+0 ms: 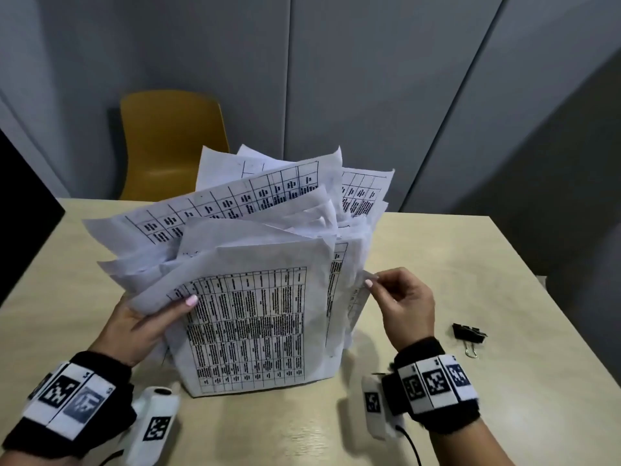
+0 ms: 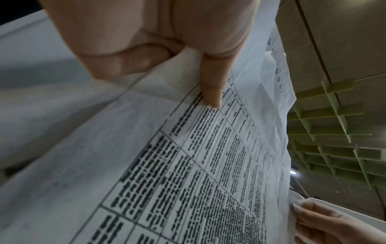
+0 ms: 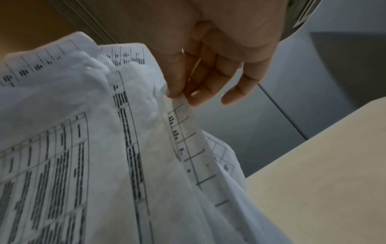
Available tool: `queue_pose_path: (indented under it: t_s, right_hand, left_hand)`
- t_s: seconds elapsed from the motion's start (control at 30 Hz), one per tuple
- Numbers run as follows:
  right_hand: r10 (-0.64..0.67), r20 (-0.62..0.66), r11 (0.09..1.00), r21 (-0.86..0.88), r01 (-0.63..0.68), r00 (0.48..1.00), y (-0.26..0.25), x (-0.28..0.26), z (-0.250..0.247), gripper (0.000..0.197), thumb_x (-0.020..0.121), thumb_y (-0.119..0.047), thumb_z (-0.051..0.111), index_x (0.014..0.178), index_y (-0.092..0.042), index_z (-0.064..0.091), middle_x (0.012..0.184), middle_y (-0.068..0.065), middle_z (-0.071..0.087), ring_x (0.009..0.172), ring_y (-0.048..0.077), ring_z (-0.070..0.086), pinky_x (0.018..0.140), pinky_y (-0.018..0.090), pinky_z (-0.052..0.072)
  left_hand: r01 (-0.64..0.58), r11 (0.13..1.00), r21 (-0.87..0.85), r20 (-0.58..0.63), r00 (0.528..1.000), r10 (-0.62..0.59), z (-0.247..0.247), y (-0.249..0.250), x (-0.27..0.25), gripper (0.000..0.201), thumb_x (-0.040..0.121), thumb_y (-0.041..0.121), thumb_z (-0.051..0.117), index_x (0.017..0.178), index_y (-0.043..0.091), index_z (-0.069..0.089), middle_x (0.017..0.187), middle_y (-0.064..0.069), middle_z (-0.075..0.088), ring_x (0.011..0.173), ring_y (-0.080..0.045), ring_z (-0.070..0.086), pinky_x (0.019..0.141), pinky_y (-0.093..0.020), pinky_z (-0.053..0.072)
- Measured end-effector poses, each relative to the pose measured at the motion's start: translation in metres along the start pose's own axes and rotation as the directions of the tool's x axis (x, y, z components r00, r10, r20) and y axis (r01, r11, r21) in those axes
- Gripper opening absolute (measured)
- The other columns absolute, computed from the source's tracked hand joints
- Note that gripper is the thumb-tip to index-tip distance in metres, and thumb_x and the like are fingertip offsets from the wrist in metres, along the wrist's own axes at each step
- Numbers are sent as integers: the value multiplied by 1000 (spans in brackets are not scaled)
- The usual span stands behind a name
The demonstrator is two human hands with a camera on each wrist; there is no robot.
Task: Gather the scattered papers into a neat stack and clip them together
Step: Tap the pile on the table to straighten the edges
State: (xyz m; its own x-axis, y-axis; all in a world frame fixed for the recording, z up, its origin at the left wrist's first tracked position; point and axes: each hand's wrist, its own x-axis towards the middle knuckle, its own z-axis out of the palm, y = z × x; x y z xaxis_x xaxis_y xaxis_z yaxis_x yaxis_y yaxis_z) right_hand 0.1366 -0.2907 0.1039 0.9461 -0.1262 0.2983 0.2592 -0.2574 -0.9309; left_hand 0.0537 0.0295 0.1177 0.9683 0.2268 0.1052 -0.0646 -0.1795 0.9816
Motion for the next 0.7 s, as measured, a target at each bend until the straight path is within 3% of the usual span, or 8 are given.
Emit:
queue_pose_path:
  t_s: [0.07, 0.1, 0.17, 0.23, 0.37, 0.43, 0.6, 0.7]
  right_hand:
    - [-53, -37, 997, 61, 56, 998, -9, 3, -2, 38, 77, 8, 67, 64, -27, 60, 63, -18, 66, 59, -4, 58, 63, 11, 47]
    - [-94, -58, 991, 92, 99, 994, -17, 5, -3, 38, 79, 9, 64, 67, -27, 60, 65, -18, 66, 61, -4, 58, 64, 9, 47]
    - [-178, -105, 968, 158, 193, 978, -42, 12, -4, 33, 81, 10, 58, 75, -23, 57, 69, -20, 66, 65, -5, 58, 67, 9, 46]
    - [-264, -128, 933, 217, 287, 956, -74, 18, -3, 32, 80, 12, 50, 78, -20, 55, 72, -19, 66, 71, -3, 59, 71, 10, 47]
    - [-498, -123, 837, 193, 513, 859, -139, 28, -3, 43, 73, 25, 39, 83, -13, 57, 78, 2, 62, 76, 15, 61, 74, 18, 48]
    - [-568, -136, 794, 168, 584, 812, -157, 38, -8, 45, 69, 28, 37, 87, -7, 58, 85, 4, 62, 76, 21, 61, 74, 22, 49]
    - [-520, -7, 851, 81, 519, 854, -149, 46, -11, 44, 74, 24, 42, 83, -15, 59, 81, 3, 64, 76, 15, 62, 74, 22, 50]
    - [-577, -193, 798, 74, 598, 794, -150, 49, -22, 45, 66, 24, 36, 89, -7, 59, 85, 10, 62, 75, 24, 60, 69, 29, 49]
  left_hand:
    - [-41, 999, -33, 3, 999, 41, 2, 0, 2, 28, 70, 15, 72, 95, 19, 62, 77, 36, 67, 82, 17, 62, 72, -1, 46]
    - [-75, 996, -38, 14, 997, 76, 1, 0, 3, 26, 73, 13, 74, 98, 19, 68, 90, 28, 71, 92, 9, 64, 80, -7, 48]
    - [-104, 994, -45, 66, 992, 106, -2, -1, 4, 46, 64, 45, 79, 105, 25, 70, 111, 14, 70, 110, -7, 62, 95, -20, 47]
    - [-102, 993, -51, 100, 989, 107, -5, -2, 4, 62, 55, 62, 77, 109, 34, 67, 117, 9, 68, 113, -14, 60, 99, -29, 45]
    - [-139, 989, -56, 109, 983, 144, -2, 1, 5, 55, 53, 66, 76, 100, 38, 71, 103, 13, 73, 102, -8, 65, 92, -18, 48]
    - [-160, 987, -19, 107, 981, 161, -1, 2, 3, 51, 53, 68, 74, 97, 43, 71, 98, 19, 72, 97, -2, 66, 89, -13, 47]
    - [-169, 985, -30, 103, 980, 171, -3, 1, 3, 49, 57, 66, 73, 102, 45, 69, 106, 20, 70, 103, -2, 64, 94, -16, 46]
    - [-197, 980, -3, 116, 974, 196, -3, -1, 3, 48, 59, 67, 71, 101, 45, 69, 107, 21, 70, 105, -2, 63, 96, -17, 45]
